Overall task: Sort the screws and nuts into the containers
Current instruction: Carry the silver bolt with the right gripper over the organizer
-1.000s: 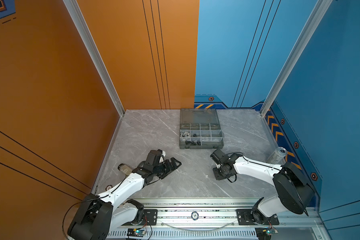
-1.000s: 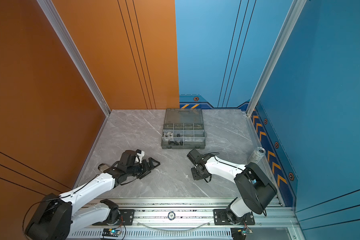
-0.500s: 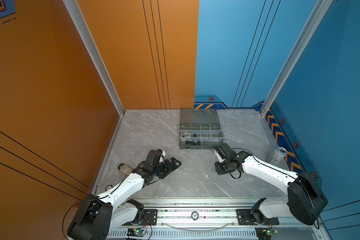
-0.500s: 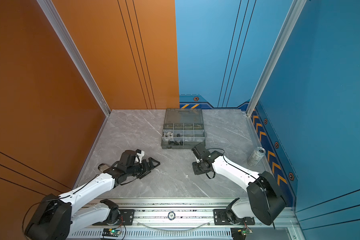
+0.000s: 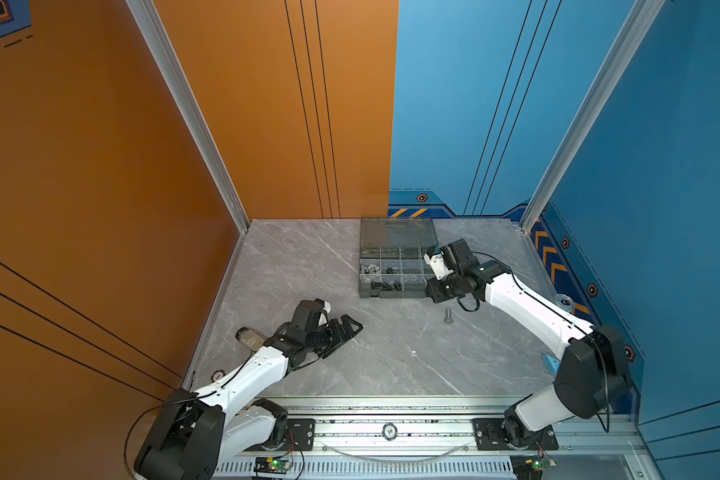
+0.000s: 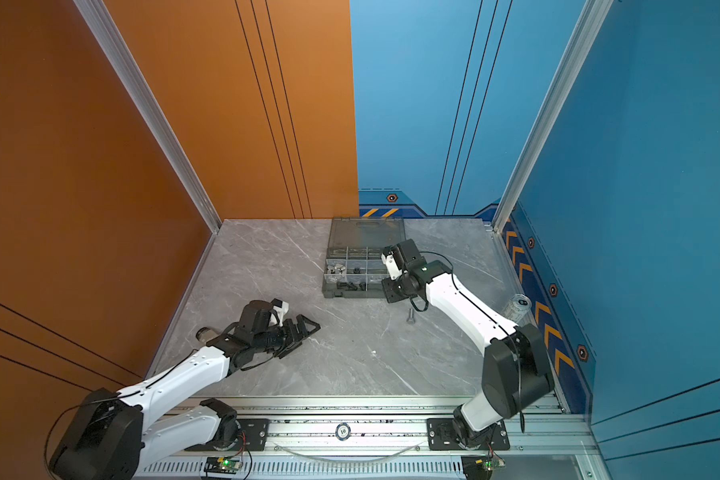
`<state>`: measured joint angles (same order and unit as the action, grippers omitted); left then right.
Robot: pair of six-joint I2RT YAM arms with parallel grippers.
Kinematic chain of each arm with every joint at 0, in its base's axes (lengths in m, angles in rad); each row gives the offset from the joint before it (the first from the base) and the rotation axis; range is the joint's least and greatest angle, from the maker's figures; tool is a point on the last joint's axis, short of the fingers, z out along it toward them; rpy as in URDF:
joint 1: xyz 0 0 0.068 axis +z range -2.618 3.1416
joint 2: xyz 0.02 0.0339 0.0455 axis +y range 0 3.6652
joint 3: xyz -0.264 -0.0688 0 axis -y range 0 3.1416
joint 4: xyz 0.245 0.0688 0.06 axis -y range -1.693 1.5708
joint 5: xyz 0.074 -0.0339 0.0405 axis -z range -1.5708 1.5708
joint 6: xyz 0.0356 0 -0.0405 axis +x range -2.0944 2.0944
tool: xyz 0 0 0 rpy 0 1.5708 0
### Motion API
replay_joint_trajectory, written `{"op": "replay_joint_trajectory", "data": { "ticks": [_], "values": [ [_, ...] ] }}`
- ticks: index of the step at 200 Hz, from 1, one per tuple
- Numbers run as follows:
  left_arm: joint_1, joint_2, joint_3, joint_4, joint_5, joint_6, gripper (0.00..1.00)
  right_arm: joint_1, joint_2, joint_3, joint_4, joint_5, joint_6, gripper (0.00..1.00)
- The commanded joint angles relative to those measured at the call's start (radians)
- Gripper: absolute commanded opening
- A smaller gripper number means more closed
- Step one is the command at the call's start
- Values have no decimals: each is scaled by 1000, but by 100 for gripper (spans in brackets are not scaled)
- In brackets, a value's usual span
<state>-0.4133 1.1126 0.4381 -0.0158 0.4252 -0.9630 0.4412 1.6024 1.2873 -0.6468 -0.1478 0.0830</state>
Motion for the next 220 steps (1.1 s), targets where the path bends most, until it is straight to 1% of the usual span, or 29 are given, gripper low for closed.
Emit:
{"op": "replay_joint_trajectory", "data": {
  "ticks": [1, 39, 85, 140, 193, 220],
  "values": [
    [-11, -14, 10, -25, 6, -3, 98, -18, 81, 90, -51, -38, -45, 0],
    [-13, -13, 14, -33, 3, 0, 98, -27, 209, 215, -75, -44, -36, 0],
    [-17, -11, 14, -32, 1, 0, 98, -24, 310, 288, -88, -41, -25, 0],
    [-19, -13, 11, -22, 1, -4, 98, -22, 350, 298, -87, -10, -37, 0],
    [-21, -5, 11, -13, 0, -6, 98, -15, 366, 299, -75, 56, -61, 0],
    [-25, 4, 12, -7, 4, -6, 98, -13, 385, 303, -67, 66, -62, 0]
  ]
}}
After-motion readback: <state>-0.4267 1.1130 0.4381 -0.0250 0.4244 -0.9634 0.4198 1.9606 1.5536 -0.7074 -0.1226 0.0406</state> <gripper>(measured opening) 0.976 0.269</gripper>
